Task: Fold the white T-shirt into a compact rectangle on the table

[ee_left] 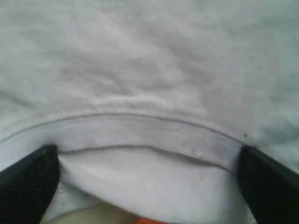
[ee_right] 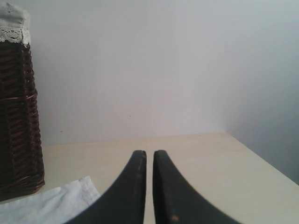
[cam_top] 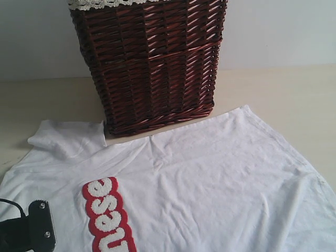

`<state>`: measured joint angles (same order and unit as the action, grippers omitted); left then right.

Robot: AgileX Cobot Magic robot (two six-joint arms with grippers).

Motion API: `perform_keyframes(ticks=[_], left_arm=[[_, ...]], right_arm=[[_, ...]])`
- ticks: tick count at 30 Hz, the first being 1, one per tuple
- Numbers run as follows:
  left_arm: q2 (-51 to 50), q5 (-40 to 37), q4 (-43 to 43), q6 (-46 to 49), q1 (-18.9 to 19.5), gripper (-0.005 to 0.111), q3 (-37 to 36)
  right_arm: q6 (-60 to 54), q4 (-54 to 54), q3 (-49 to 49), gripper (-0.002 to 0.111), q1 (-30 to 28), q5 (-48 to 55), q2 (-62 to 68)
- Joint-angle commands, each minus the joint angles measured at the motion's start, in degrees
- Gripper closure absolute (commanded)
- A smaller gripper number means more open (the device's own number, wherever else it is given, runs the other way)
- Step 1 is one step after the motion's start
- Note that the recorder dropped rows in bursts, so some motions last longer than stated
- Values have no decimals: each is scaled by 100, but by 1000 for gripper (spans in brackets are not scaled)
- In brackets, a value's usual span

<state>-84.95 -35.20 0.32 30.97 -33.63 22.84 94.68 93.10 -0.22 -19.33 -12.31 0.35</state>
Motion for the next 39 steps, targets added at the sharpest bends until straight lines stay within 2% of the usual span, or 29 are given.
perform_keyframes(ticks=[1, 12, 16, 21, 24, 32, 33, 37, 39], left_arm=[[-213, 160, 11, 30, -18, 2, -22], [-293, 225, -116, -32, -18, 2, -22], [-303, 303, -116, -32, -18, 6, -22], [-353, 316, -116, -32, -18, 25, -22], [-443, 397, -116, -32, -18, 41, -22], [-492, 411, -116, -32, -18, 102, -22], [-492, 411, -116, -32, -18, 107, -22], [-492, 421, -92, 31, -18, 107, -22], [-492, 501, 459, 125, -18, 107, -22]], right_arm=[[-12, -12, 22, 100, -2, -18, -35], [-12, -12, 22, 100, -2, -18, -35], [-12, -12, 22, 100, -2, -18, -35], [-12, -12, 22, 100, -2, -18, -35], [-12, -12, 22, 100, -2, -18, -35], [-12, -12, 22, 100, -2, -18, -35], [-12, -12, 22, 100, -2, -18, -35], [-12, -12, 22, 100, -2, -18, -35], [-12, -12, 22, 100, -2, -18, -35]])
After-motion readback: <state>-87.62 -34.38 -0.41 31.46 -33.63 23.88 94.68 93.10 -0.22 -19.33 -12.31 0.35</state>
